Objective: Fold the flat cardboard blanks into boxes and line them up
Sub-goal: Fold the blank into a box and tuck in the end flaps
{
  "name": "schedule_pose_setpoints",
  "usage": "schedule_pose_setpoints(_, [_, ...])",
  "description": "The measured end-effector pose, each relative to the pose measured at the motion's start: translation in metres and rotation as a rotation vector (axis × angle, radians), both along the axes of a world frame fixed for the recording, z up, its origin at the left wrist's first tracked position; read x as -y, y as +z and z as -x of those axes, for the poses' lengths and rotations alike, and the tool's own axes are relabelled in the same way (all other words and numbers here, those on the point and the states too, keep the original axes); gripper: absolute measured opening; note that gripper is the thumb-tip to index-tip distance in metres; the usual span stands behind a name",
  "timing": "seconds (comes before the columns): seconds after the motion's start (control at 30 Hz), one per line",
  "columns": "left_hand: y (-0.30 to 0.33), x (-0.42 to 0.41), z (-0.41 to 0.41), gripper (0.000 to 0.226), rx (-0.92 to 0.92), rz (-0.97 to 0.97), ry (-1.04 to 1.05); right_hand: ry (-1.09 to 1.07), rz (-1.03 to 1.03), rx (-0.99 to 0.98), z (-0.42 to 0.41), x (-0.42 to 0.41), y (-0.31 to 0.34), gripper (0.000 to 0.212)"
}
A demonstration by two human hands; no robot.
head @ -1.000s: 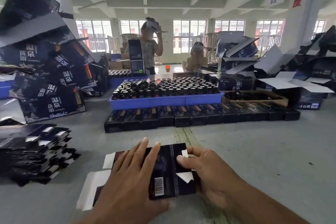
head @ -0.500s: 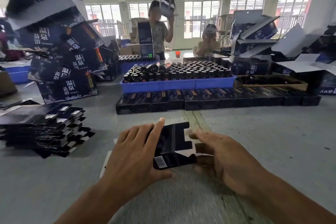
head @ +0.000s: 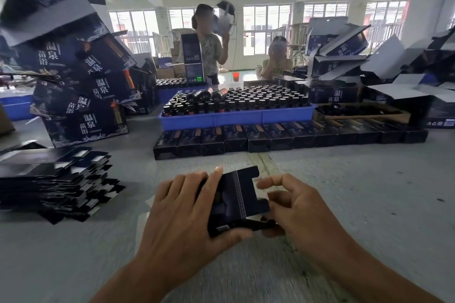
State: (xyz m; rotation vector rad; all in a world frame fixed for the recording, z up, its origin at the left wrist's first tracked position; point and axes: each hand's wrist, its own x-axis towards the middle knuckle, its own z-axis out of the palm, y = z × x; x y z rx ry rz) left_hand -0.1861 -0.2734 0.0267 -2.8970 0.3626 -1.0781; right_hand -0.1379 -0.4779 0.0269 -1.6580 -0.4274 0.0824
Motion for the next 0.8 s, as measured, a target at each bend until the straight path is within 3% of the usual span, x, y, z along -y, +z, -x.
schedule_pose_setpoints(0.17, [-0.001, -0.004, 0.002, 0.090, 0.032, 0.042, -0.091, 0.097, 0.001, 0.066, 0.004, 0.000, 0.005, 0.033])
schedule_pose_setpoints(0.43, [0.005, -0.002, 0.004, 0.076, 0.047, 0.037, -0.168, 0.006, 0.039, 0.229, 0.006, 0.000, 0.007, 0.052])
schedule_pose_setpoints(0.6, [0.011, -0.002, 0.007, 0.062, 0.001, -0.122, -0.126, -0.024, 0.092, 0.292, 0.007, 0.001, 0.007, 0.053])
schedule_pose_setpoints(0.8, [0.013, 0.000, 0.008, 0.058, -0.014, -0.117, -0.113, -0.067, 0.161, 0.376, 0.010, 0.000, 0.008, 0.051])
